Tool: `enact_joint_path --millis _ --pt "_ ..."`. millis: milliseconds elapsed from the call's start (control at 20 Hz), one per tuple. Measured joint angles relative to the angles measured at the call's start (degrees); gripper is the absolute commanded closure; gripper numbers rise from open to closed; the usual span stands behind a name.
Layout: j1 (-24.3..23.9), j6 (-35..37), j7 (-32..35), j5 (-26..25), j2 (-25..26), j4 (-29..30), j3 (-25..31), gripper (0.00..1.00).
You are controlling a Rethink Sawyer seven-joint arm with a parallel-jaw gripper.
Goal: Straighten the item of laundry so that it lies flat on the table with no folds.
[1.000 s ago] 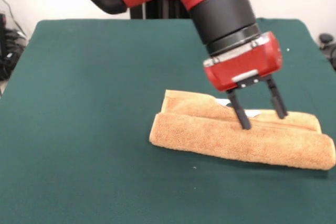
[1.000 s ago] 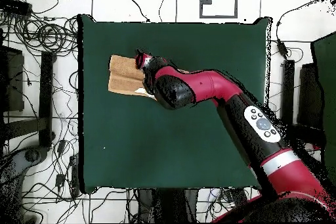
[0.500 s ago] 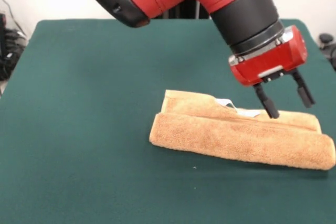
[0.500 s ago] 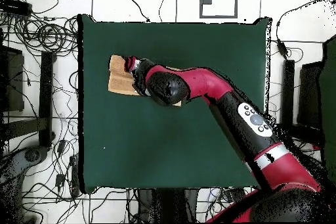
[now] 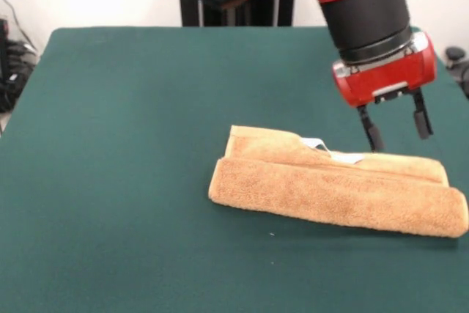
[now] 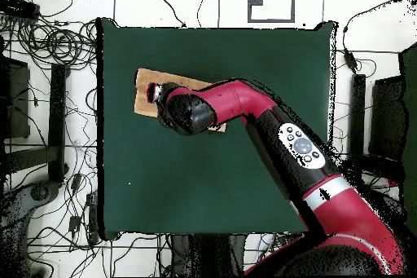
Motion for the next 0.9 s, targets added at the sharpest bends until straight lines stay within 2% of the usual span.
enact_joint_path --millis 450,550,700,900 --pt "4.7 3.3 0.0 -7.2 -9.9 0.0 -3.6 0.0" --pt "6.6 3.3 0.0 -10.0 -13.9 0.0 -5.9 0.0" --pt "7.3 3.3 0.0 -10.5 -16.3 0.0 -6.7 0.0" --pt "6.5 3.3 0.0 -8.4 -17.7 0.0 -7.2 0.0"
